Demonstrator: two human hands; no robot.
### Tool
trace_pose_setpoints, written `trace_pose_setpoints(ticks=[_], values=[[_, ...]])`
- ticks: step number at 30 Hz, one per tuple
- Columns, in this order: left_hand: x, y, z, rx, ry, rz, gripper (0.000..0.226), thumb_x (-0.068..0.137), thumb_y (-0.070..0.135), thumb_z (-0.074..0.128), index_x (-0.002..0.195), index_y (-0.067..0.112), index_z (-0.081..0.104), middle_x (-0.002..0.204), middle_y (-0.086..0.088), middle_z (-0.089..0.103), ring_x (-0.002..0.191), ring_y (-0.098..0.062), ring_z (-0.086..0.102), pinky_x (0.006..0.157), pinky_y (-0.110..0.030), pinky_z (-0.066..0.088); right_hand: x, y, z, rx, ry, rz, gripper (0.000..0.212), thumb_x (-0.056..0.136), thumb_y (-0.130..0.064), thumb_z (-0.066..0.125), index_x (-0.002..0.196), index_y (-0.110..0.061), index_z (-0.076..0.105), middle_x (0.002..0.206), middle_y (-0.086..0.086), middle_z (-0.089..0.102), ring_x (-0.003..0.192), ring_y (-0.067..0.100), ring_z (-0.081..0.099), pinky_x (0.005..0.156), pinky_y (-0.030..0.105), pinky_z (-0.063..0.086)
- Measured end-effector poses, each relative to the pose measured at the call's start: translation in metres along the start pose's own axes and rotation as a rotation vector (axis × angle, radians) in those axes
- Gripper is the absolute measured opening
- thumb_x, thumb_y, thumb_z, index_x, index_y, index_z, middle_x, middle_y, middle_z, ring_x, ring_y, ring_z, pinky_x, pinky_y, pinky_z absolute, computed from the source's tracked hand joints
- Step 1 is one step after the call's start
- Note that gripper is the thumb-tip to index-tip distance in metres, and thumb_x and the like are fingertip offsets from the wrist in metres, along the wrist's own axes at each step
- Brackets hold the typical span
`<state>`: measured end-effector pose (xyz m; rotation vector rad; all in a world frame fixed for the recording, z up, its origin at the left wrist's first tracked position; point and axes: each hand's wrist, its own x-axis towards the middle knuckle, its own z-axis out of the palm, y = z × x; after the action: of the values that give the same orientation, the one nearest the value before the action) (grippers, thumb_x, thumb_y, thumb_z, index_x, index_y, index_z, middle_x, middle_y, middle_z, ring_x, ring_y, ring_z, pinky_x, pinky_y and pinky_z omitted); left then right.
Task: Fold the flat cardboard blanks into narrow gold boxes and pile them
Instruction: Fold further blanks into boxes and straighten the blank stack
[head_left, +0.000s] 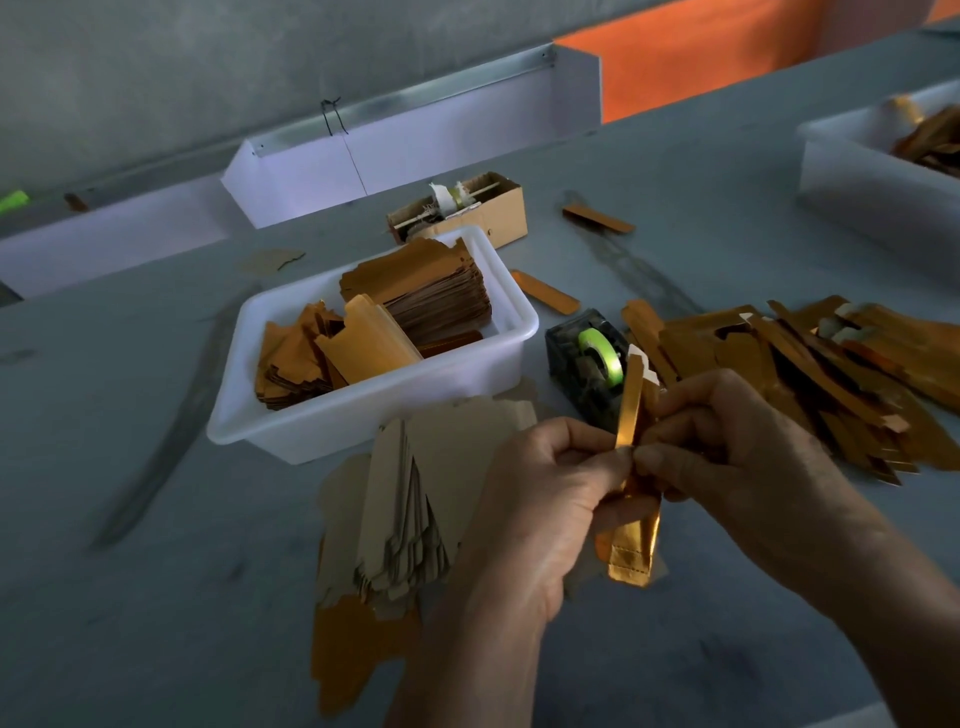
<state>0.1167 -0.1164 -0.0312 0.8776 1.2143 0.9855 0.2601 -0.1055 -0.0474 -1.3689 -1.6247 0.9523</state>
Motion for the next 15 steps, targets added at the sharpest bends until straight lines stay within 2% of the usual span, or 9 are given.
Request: trace_pose_setpoints(ticks=[3, 5, 8, 10, 12, 15], values=[[0.002, -0.001, -0.004, -0.022, -0.047, -0.043, 0.008, 0.088, -0.002, 0.06, 0.086, 0.002, 0.066, 0.081, -0.012, 0.074, 0.076, -0.025, 0.073, 0.067, -0.027, 0.059, 0.0, 0.001, 0.001, -0.031, 0.022, 0.019, 0.028, 0.074, -0.022, 0.072, 0.091, -0.03, 0.05, 0.074, -0.01, 0.07, 0.07, 0.003, 0.067, 0.065, 0.027, 0.055], [0.003, -0.001, -0.007, -0.004, -0.08, -0.04, 0.008, 0.086, 0.003, 0.064, 0.092, -0.001, 0.067, 0.09, -0.017, 0.073, 0.081, -0.027, 0.073, 0.072, -0.03, 0.06, 0.0, -0.001, 0.001, -0.058, 0.013, 0.014, 0.029, 0.073, -0.027, 0.071, 0.089, -0.032, 0.047, 0.072, -0.009, 0.069, 0.069, -0.001, 0.065, 0.063, 0.021, 0.054], [0.003, -0.006, -0.008, 0.014, -0.049, -0.028, 0.015, 0.079, 0.012, 0.072, 0.089, 0.001, 0.068, 0.083, -0.012, 0.074, 0.077, -0.024, 0.073, 0.073, -0.031, 0.06, -0.002, -0.004, 0.003, -0.085, 0.0, 0.005, 0.03, 0.069, -0.036, 0.068, 0.088, -0.032, 0.045, 0.069, -0.007, 0.067, 0.069, -0.005, 0.064, 0.055, 0.015, 0.05], [0.004, -0.009, -0.007, 0.012, 0.002, -0.014, 0.005, 0.084, 0.008, 0.068, 0.083, 0.003, 0.068, 0.074, -0.009, 0.073, 0.071, -0.022, 0.072, 0.07, -0.031, 0.06, -0.003, -0.004, 0.006, -0.127, 0.009, -0.012, 0.029, 0.075, -0.028, 0.07, 0.09, -0.029, 0.046, 0.069, -0.005, 0.067, 0.069, -0.005, 0.062, 0.056, 0.011, 0.049], [0.004, -0.013, -0.006, 0.025, 0.048, 0.002, 0.009, 0.088, 0.006, 0.064, 0.08, 0.004, 0.068, 0.071, -0.008, 0.072, 0.069, -0.021, 0.072, 0.067, -0.03, 0.06, -0.004, -0.003, 0.009, -0.175, 0.024, -0.034, 0.027, 0.08, -0.021, 0.069, 0.091, -0.028, 0.045, 0.069, -0.004, 0.065, 0.072, -0.007, 0.06, 0.06, 0.007, 0.046], [0.003, -0.014, -0.007, 0.058, 0.071, 0.038, 0.011, 0.091, 0.006, 0.06, 0.083, 0.003, 0.068, 0.08, -0.014, 0.073, 0.074, -0.025, 0.073, 0.069, -0.031, 0.06, -0.004, -0.006, 0.013, -0.213, 0.041, -0.028, 0.028, 0.08, -0.021, 0.069, 0.088, -0.03, 0.043, 0.068, -0.005, 0.064, 0.071, -0.007, 0.061, 0.059, 0.007, 0.047]])
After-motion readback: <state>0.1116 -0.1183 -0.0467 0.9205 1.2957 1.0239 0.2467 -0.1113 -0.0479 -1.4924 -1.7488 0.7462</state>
